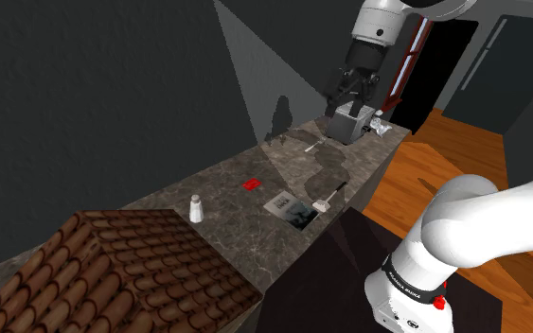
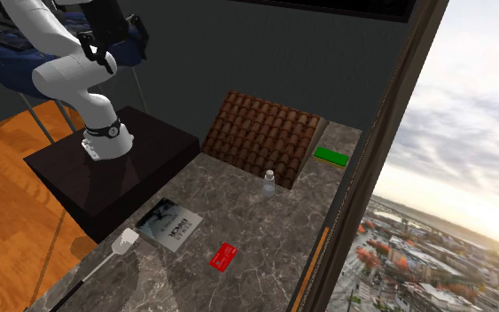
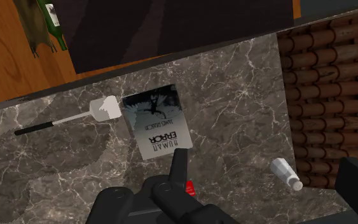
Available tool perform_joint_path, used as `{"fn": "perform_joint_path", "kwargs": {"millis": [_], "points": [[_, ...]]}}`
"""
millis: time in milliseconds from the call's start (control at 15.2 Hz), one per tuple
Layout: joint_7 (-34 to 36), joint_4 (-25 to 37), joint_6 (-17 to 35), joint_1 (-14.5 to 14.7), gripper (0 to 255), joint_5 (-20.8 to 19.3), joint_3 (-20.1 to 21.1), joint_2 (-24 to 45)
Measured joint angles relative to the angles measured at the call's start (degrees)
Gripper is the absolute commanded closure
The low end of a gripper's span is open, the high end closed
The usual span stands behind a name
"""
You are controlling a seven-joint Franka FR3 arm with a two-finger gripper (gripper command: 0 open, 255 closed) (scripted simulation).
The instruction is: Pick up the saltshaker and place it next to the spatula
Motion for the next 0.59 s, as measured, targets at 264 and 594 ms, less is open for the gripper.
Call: {"fn": "perform_joint_path", "kwargs": {"millis": [264,594], "points": [[1.37,-2.0,3.87,0.3,0,0.82,1.36,1.72],[5.08,-4.22,13.42,1.3,0,2.93,5.04,8.53]]}}
